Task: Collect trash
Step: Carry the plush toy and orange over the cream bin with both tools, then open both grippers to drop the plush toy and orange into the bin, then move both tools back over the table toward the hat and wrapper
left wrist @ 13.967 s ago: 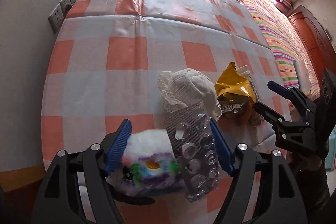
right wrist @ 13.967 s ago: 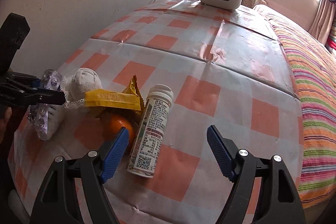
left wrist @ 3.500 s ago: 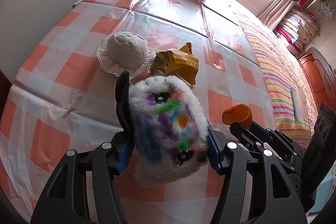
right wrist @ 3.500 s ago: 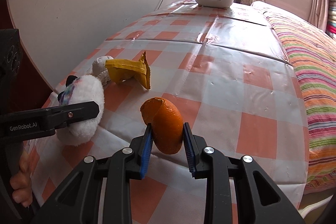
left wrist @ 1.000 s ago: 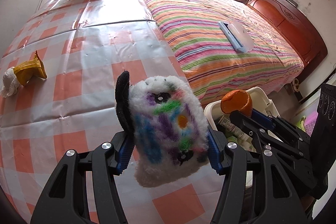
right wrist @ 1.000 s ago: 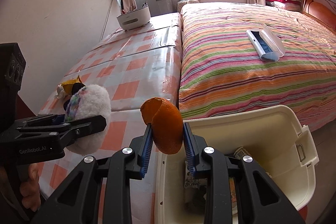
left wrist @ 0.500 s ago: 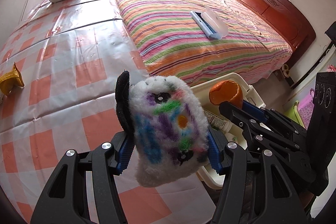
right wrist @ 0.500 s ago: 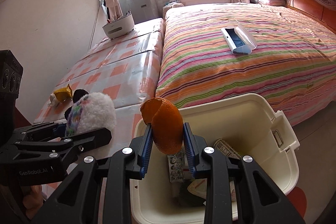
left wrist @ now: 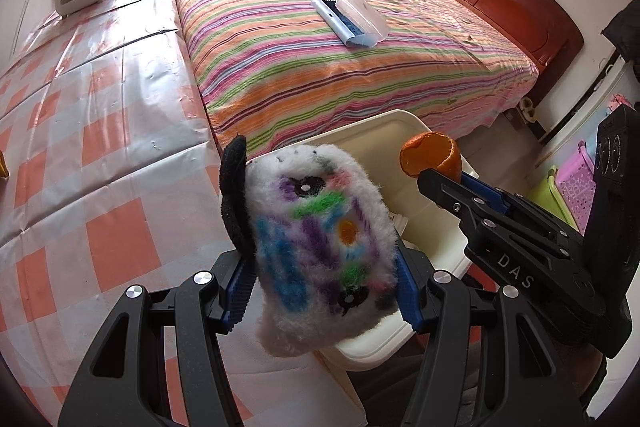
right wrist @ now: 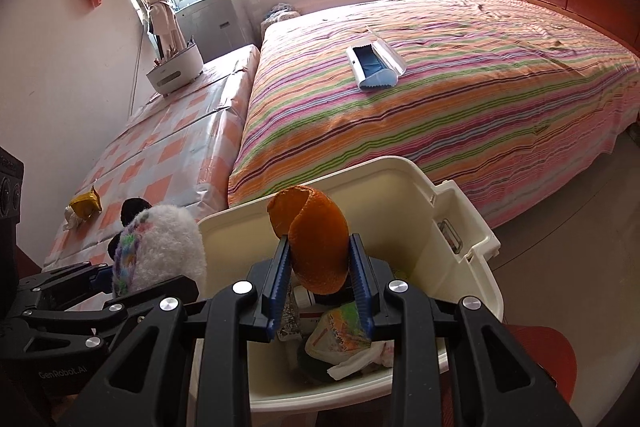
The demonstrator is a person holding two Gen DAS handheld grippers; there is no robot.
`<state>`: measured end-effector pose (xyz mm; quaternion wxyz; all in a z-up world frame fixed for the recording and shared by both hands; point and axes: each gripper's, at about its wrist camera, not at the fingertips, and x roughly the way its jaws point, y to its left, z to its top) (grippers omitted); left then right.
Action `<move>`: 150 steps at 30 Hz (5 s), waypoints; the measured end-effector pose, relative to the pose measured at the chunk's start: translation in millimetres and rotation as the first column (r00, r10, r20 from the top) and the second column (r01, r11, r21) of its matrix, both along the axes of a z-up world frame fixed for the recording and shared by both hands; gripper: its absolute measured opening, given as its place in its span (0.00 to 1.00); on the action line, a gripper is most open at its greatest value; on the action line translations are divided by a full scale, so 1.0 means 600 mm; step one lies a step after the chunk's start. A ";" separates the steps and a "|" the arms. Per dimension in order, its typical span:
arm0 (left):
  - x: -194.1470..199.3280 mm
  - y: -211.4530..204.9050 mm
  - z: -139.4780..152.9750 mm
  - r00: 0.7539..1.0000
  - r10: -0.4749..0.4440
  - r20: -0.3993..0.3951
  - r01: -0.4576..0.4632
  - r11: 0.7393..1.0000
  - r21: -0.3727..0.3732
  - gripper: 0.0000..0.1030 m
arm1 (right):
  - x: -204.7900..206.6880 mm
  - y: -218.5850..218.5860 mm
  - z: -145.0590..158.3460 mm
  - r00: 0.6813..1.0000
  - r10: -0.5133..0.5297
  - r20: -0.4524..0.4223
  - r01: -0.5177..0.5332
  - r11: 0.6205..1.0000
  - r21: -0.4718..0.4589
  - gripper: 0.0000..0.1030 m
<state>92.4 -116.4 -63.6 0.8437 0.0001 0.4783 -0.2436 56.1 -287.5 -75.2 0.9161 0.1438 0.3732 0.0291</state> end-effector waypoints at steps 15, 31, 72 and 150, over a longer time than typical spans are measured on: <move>-0.007 -0.045 -0.031 0.998 -0.060 -0.029 0.061 0.998 0.012 0.56 | -0.013 -0.029 -0.005 0.999 -0.048 -0.006 0.048 0.999 0.018 0.27; -0.002 -0.072 -0.057 0.993 -0.105 -0.049 0.107 0.993 0.044 0.62 | -0.014 -0.052 -0.011 0.995 -0.101 -0.019 0.102 0.994 0.041 0.29; 0.006 -0.018 -0.024 1.000 -0.025 0.004 0.025 0.999 0.038 0.83 | 0.003 -0.041 0.004 0.990 -0.143 0.008 0.141 0.981 0.134 0.50; 0.090 0.493 0.006 0.876 0.482 -0.012 -0.481 0.875 0.047 0.83 | 0.184 0.408 0.015 0.931 0.364 0.022 -0.365 0.930 0.036 0.57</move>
